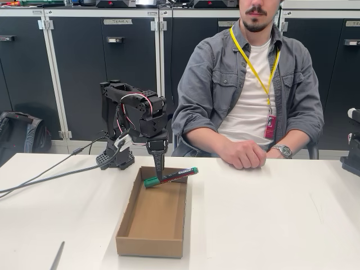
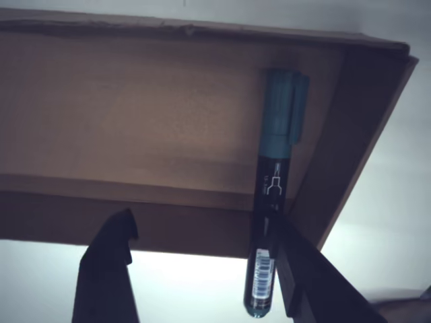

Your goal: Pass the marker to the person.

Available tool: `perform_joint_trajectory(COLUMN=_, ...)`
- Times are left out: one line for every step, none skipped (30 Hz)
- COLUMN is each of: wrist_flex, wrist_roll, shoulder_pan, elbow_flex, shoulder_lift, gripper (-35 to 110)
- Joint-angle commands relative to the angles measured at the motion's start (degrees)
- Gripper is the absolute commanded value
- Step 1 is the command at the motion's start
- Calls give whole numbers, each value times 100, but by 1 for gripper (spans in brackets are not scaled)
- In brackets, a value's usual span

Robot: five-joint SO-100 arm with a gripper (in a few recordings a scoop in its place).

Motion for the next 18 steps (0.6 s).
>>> perform_joint_trajectory(wrist_flex=97, wrist_roll=-158, shoulder_pan=158, elbow_flex=105, shoulder_lift=141, gripper=39)
perform_joint_trajectory(wrist_flex=123, wrist_roll=-237, shoulder_pan=202, elbow_flex=167, shoulder_lift=149, gripper=39)
perform_joint_trajectory(wrist_flex=141, wrist_roll=-308, shoulder_pan=264, elbow_flex=229, shoulder_lift=185, gripper=39)
perform_joint_trajectory(wrist_flex=158, wrist_roll=-378, shoulder_pan=325, elbow_flex=272, shoulder_lift=220, gripper=39)
perform_joint_trajectory(wrist_flex=193, wrist_roll=-466, shoulder_pan=387, elbow_flex=325, shoulder_lift=255, gripper=39)
perform_joint_trajectory(wrist_flex=211, wrist_roll=-562, shoulder_pan=448, elbow_flex=369, shoulder_lift=281, gripper=39)
perform_joint_trajectory(wrist_flex=220, wrist_roll=-677, shoulder_pan=510, elbow_flex=413, shoulder_lift=308, gripper=39)
perform_joint_trajectory(wrist_flex=220, wrist_roll=-765, shoulder_pan=563, elbow_flex=457, shoulder_lift=334, gripper=39)
perform_joint_trajectory(wrist_flex=220, wrist_roll=-835, shoulder_pan=606, elbow_flex=501, shoulder_lift=352, gripper=39)
perform_joint_trajectory(wrist_flex=211, wrist_roll=-905, shoulder_pan=642, elbow_flex=554, shoulder_lift=360, gripper=39)
perform_joint_trajectory(wrist_flex=202, wrist_roll=-949, shoulder_pan=686, elbow_flex=589, shoulder_lift=369, gripper=39)
perform_joint_trajectory(wrist_flex=176, wrist_roll=-976, shoulder_pan=721, elbow_flex=606, shoulder_lift=387, gripper=39)
perform_joint_trajectory(wrist_flex=141, wrist_roll=-984, shoulder_pan=773, elbow_flex=615, shoulder_lift=404, gripper=39)
perform_joint_trajectory(wrist_flex=70, wrist_roll=-993, shoulder_pan=835, elbow_flex=615, shoulder_lift=431, gripper=39)
perform_joint_trajectory(wrist_flex=-35, wrist_roll=-1020, shoulder_pan=896, elbow_flex=606, shoulder_lift=457, gripper=39)
perform_joint_trajectory(wrist_flex=-158, wrist_roll=-1037, shoulder_pan=949, elbow_flex=598, shoulder_lift=475, gripper=39)
perform_joint_trajectory(wrist_flex=-255, wrist_roll=-1090, shoulder_pan=976, elbow_flex=571, shoulder_lift=492, gripper=39)
perform_joint_trajectory(wrist_flex=-308, wrist_roll=-1143, shoulder_pan=984, elbow_flex=510, shoulder_lift=483, gripper=39)
